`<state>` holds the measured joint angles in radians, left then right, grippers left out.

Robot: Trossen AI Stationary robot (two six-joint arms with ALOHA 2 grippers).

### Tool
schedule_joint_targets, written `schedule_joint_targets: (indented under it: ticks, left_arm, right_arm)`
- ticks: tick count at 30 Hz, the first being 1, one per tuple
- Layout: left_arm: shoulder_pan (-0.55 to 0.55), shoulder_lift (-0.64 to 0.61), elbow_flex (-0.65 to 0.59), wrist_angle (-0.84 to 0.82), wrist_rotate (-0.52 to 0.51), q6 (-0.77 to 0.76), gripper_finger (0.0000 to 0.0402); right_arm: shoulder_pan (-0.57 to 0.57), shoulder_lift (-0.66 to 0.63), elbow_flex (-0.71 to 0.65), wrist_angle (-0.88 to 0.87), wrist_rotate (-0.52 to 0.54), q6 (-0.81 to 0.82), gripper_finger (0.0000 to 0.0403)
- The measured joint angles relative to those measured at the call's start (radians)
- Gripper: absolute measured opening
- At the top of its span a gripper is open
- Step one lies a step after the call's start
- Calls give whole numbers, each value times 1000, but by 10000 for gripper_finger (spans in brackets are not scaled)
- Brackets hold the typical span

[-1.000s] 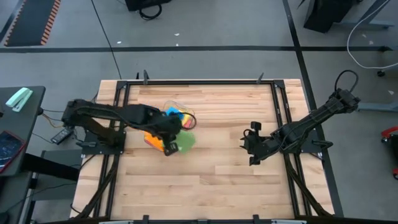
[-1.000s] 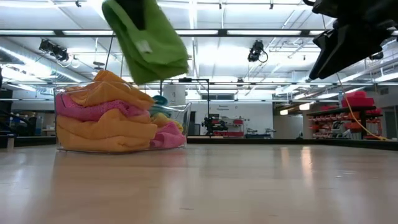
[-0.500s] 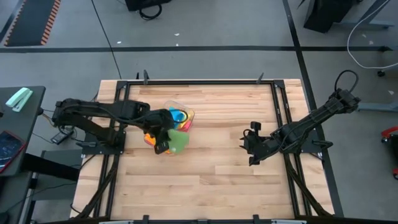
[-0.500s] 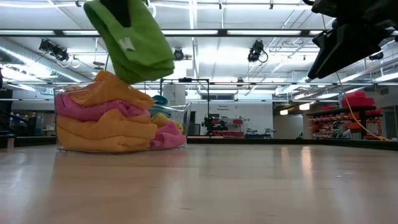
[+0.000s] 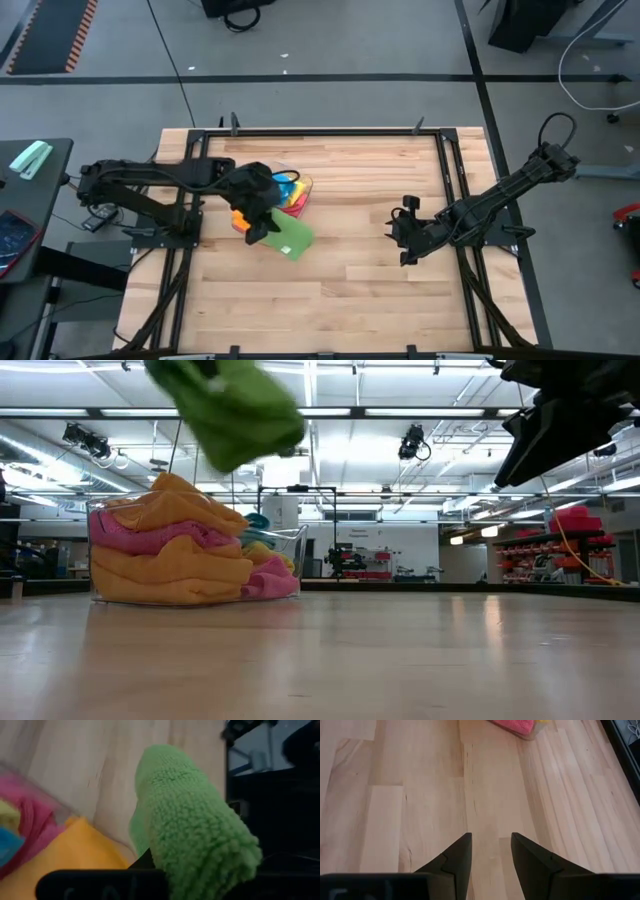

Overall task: Fold microfiber towels
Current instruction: Put the folded green microfiber towel into the transparent bin

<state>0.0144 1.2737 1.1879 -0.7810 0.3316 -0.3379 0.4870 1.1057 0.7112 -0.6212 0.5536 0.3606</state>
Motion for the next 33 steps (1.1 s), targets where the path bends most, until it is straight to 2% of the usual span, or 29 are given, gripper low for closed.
schedule_joint_targets:
  ticks: [3, 5, 10, 18, 27, 31, 33]
  left_arm:
    - [1, 9, -12, -46, -5, 6, 26]
    - [5, 7, -41, 22, -2, 10, 28]
    - [52, 6, -136, 73, 55, 9, 21]
    - [133, -11, -210, 82, 59, -24, 33]
    - [169, -10, -214, -100, -112, -23, 28]
    - [154, 7, -213, -136, -132, -18, 43]
    - [138, 26, -214, -151, -175, -21, 50]
  right_arm:
    - [0, 0, 0, 3, 0, -1, 145]
    - [0, 0, 0, 3, 7, -1, 145]
    - [0, 0, -16, 17, 8, 3, 145]
    - [0, 0, -67, 80, 15, -12, 145]
    - [0, 0, -67, 95, 15, -20, 145]
    - [0, 0, -67, 106, 15, -27, 145]
    - [0, 0, -67, 112, 15, -28, 145]
